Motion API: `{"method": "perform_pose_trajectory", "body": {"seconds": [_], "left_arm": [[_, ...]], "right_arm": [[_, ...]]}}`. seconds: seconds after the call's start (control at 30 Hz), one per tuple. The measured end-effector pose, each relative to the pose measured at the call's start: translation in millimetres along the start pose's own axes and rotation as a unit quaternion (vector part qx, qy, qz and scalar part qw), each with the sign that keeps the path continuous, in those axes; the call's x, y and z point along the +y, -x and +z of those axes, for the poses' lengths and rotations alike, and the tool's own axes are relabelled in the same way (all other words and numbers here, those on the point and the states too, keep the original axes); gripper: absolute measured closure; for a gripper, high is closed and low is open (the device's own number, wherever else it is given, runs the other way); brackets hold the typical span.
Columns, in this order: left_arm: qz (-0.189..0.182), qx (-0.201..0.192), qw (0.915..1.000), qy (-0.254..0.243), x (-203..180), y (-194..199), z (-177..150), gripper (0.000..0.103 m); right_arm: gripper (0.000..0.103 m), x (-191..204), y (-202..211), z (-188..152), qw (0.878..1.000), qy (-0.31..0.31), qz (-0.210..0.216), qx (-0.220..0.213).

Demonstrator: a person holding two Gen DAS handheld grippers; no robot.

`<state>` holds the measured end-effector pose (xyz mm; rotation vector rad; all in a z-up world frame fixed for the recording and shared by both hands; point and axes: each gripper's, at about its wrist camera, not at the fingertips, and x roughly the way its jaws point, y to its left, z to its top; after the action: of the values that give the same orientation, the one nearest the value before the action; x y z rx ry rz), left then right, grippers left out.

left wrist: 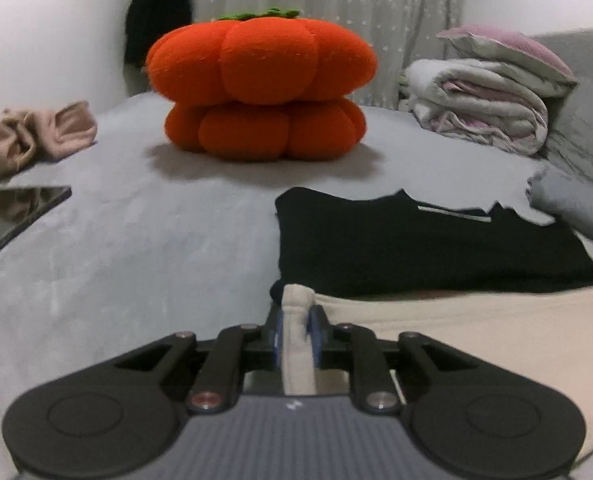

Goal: Fold clothes
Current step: 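Lift the cream edge over the black sleeves and open both grippers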

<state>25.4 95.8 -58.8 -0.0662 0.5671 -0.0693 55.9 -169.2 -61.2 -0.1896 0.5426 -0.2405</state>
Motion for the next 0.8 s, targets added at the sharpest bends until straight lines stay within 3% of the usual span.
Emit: {"method": "perform_pose_trajectory", "body": {"seconds": [0.1, 0.23, 0.3, 0.47, 0.6, 0.7, 0.8], "left_arm": [[-0.003, -0.007, 0.9998, 0.020, 1, 7, 2, 0.077], [-0.018, -0.032, 0.9981, 0.049, 1, 24, 7, 0.068], [-0.039, -0.038, 0.9971, 0.053, -4, 30, 8, 0.064], [-0.113, -0.025, 0.9932, 0.015, -38, 34, -1, 0.059], [-0.177, 0.009, 0.9833, -0.041, -71, 29, -20, 0.059], [-0.172, 0.023, 0.9814, -0.082, -86, 24, -31, 0.057], [-0.168, 0.030, 0.9823, -0.076, -81, 24, -30, 0.057]], "right_arm": [[0.081, -2, 7, 2, 1.000, -0.004, -0.001, -0.003], [0.077, -8, 27, 14, 0.999, -0.034, 0.014, -0.025], [0.063, -6, 38, 18, 0.998, -0.044, 0.031, -0.039], [0.063, 17, 47, 17, 0.993, -0.048, 0.100, -0.027], [0.063, 45, 52, 12, 0.988, -0.012, 0.151, -0.014], [0.063, 61, 53, 6, 0.985, 0.021, 0.169, -0.005], [0.063, 62, 51, -3, 0.986, 0.033, 0.161, 0.003]]}}
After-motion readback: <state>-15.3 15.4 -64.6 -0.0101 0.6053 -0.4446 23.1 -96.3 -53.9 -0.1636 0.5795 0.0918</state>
